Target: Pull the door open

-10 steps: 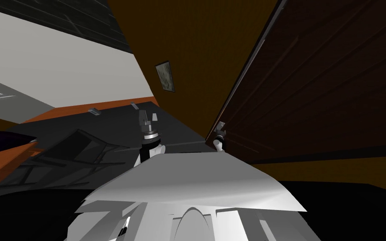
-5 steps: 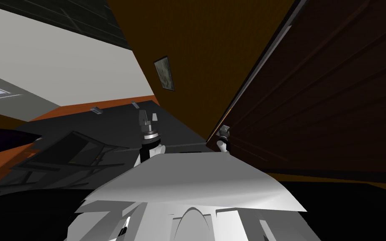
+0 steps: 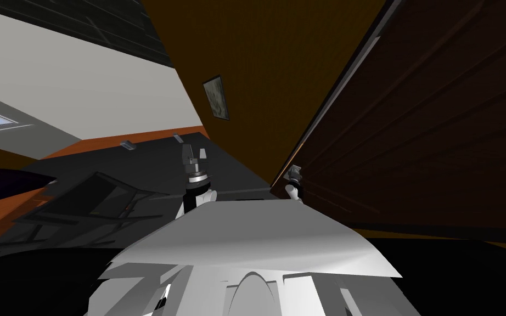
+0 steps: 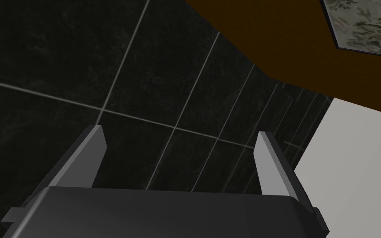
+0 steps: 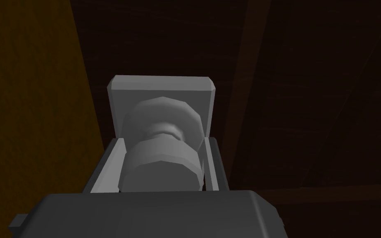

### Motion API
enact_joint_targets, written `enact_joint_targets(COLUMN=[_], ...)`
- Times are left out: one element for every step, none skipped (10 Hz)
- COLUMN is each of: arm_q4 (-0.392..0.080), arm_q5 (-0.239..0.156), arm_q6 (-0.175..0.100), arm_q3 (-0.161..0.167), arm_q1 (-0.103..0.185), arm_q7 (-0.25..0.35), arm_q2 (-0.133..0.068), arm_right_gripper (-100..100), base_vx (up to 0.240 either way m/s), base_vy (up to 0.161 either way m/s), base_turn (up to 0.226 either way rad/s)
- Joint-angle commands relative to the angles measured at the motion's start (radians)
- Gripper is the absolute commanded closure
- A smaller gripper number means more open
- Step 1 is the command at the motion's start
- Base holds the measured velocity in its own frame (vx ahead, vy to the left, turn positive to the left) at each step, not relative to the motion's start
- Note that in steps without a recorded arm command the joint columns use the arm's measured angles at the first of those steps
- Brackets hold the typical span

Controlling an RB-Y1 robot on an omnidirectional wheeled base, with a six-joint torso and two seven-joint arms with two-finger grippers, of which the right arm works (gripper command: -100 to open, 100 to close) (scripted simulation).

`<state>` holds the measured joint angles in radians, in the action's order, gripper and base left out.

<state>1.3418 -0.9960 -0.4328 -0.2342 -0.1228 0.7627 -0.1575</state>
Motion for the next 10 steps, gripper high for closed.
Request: enact_joint_targets(arm_q4=[0.001, 0.001, 0.001, 0.004, 0.004, 0.006, 0.009, 0.011, 0.015, 0.017], arm_q5=[0.000, 0.000, 0.000, -0.001, -0.001, -0.001, -0.002, -0.002, -0.003, -0.004], arm_q6=[0.001, 0.001, 0.001, 0.004, 0.004, 0.006, 0.008, 0.009, 0.011, 0.013], arm_q3=[0.002, 0.002, 0.002, 0.020, 0.024, 0.033, 0.048, 0.058, 0.073, 0.083], arm_q1=[0.001, 0.001, 0.001, -0.008, -0.010, -0.013, -0.020, -0.024, -0.030, -0.034], arm_q7=[0.001, 0.001, 0.001, 0.025, 0.030, 0.042, 0.061, 0.074, 0.094, 0.107], arm_q2=[0.001, 0.001, 0.001, -0.017, -0.021, -0.030, -0.044, -0.053, -0.068, -0.077], arm_right_gripper=[100, 100, 100, 100, 100, 100, 100, 100, 100, 100], base_vx=[-0.007, 0.000, 0.000, -0.161, -0.223, -0.191, -0.258, -0.262, -0.251, -0.228], base_vy=[0.001, 0.000, 0.000, -0.018, -0.027, 0.013, 0.029, 0.006, -0.023, -0.034], base_turn=[0.002, 0.000, 0.000, 0.120, 0.174, 0.123, 0.162, 0.162, 0.173, 0.123])
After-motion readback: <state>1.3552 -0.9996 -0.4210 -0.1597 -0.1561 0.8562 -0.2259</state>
